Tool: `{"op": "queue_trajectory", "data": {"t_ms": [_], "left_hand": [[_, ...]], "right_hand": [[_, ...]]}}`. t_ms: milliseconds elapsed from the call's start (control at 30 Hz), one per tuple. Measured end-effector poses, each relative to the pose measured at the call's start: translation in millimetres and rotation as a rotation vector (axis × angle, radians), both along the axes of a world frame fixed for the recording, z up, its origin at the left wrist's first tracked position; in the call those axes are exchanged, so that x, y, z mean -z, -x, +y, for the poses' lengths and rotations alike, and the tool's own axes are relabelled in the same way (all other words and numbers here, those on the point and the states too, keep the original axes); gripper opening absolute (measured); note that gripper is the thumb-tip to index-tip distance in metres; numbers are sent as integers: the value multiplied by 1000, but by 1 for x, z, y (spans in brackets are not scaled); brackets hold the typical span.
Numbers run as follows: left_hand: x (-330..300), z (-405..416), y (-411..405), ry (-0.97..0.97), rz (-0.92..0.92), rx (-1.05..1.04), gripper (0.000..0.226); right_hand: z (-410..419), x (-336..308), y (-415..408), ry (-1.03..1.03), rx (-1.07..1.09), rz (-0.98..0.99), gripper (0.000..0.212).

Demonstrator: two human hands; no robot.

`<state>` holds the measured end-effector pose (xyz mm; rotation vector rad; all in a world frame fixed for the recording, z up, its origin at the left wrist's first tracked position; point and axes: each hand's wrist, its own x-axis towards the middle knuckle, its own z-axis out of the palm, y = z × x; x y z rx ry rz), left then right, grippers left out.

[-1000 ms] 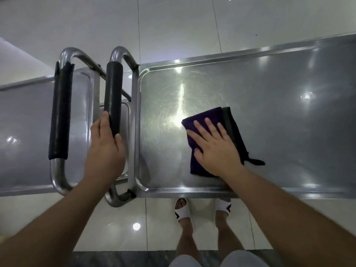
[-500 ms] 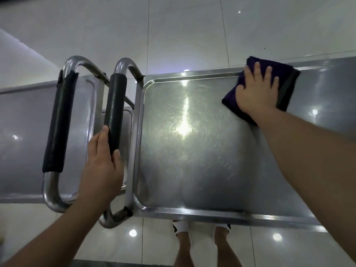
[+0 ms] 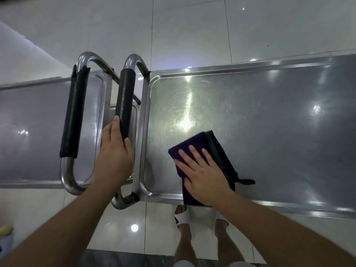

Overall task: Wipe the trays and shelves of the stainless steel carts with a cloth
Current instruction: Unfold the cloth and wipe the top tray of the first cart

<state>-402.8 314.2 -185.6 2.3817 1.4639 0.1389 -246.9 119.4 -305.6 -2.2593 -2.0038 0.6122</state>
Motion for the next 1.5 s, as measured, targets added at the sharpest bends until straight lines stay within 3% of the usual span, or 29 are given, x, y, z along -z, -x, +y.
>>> {"op": "queue_trajectory", "data": {"t_ms": [233,433,600,967,1200,1333,1500], "left_hand": [[-2,-3,-1,-10,9,19,63],[-5,-6,-4,-5,16,16,63],[-7,-6,-2,-9,48,39,61],[-13,-6,0,-123,178,87,66],[-15,-11,-10,-89,186,47,73],[-7,-37,-31,-99,226,205,71],[11,-113,-72,55,200,393,62]], "right_hand": [[-102,-3,-21,48,80,-44,65],[-175,-9,-80,155,379,-120,67],[-179,-11,-85,247,594,-98,66],[-162,-37,-101,477,514,31,67],[-162,-38,-96,446,507,14,67],[-165,-36,-96,415,494,-8,68],[-175,-28,-94,308,477,-84,68]]}}
